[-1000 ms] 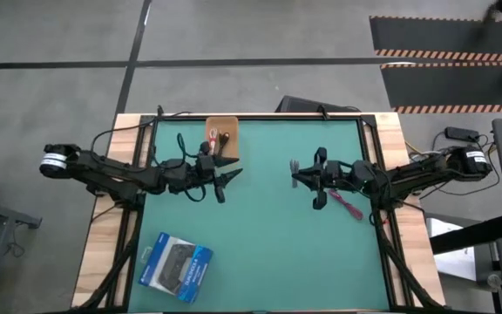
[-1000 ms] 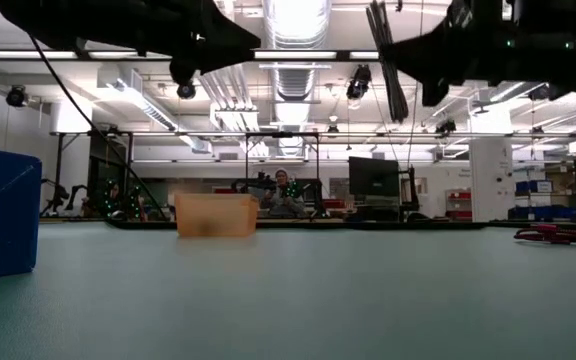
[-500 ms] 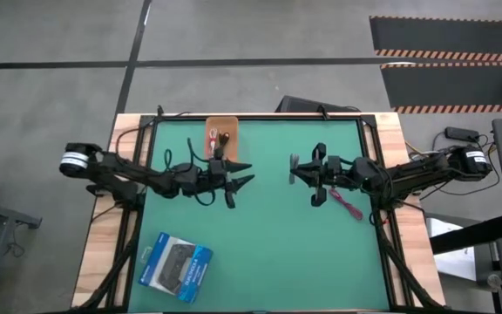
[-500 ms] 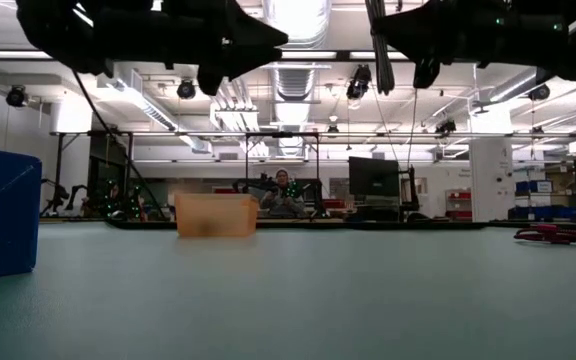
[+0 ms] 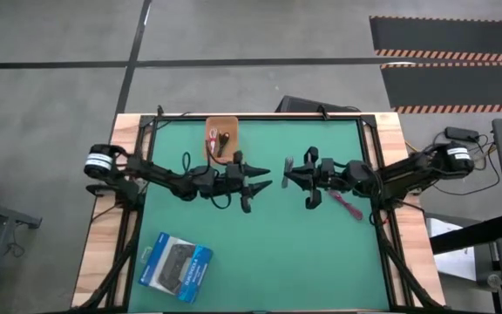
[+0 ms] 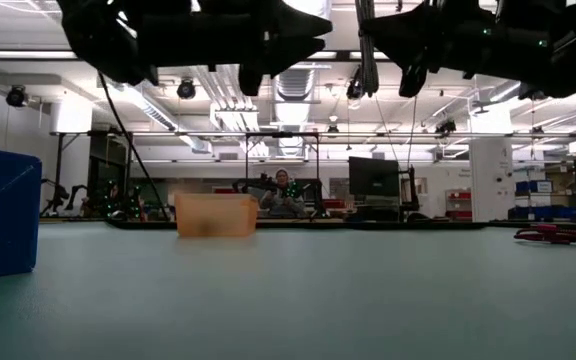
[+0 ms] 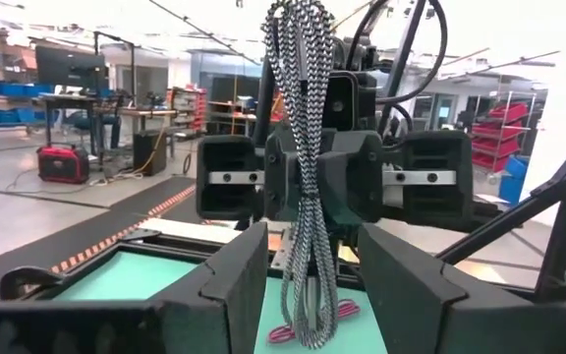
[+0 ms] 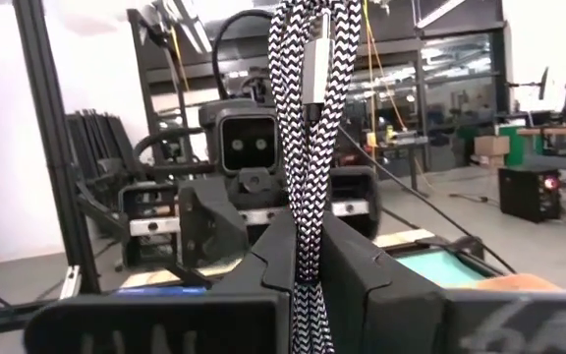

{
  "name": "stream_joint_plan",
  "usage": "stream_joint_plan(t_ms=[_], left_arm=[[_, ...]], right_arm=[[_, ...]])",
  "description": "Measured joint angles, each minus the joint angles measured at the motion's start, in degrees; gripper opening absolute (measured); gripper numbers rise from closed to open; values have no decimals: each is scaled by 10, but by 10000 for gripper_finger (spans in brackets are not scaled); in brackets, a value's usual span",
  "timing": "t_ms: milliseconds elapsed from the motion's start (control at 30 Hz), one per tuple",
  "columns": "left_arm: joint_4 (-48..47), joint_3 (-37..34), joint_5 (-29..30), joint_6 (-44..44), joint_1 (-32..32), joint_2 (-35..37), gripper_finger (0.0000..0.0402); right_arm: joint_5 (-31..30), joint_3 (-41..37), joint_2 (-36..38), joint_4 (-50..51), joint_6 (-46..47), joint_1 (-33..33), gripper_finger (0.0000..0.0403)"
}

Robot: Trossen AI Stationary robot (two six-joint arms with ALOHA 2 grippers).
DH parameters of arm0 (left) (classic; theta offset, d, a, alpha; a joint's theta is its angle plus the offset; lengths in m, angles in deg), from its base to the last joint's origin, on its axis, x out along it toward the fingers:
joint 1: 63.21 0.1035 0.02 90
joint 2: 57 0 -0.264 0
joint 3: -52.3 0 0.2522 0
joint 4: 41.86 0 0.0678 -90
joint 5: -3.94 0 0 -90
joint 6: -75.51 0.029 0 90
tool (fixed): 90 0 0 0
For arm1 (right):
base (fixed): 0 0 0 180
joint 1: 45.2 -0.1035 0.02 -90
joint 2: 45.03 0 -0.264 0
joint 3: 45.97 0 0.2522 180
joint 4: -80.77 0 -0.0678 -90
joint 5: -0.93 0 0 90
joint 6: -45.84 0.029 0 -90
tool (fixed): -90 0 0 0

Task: Pick and place USB-C Cables
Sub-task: Put the black and white charger cable into the orange bin

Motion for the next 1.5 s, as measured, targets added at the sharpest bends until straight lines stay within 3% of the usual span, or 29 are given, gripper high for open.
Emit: stream_joint_plan(t_ms=[467,1500], left_arm=[[9,85,-41,-29,-3,-78,146],[14,88,-37,-45,-17,-83,146]], right_arm=[[-4,-1,-43,-58,13,-13,18],[2,-3,-36,-55,-2,-18,20]])
